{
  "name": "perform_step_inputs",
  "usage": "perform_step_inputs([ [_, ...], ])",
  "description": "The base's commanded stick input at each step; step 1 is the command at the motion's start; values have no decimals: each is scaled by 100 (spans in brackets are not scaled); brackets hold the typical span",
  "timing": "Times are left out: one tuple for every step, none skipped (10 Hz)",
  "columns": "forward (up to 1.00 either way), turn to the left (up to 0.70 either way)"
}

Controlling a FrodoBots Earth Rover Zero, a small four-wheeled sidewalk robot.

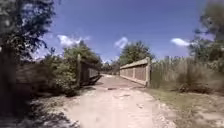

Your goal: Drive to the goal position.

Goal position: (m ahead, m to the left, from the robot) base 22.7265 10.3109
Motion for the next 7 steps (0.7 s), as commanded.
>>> perform_step_inputs([
  [70,0],
  [70,0],
  [70,0],
  [70,0],
  [70,-4],
  [70,-26],
  [70,-35],
])
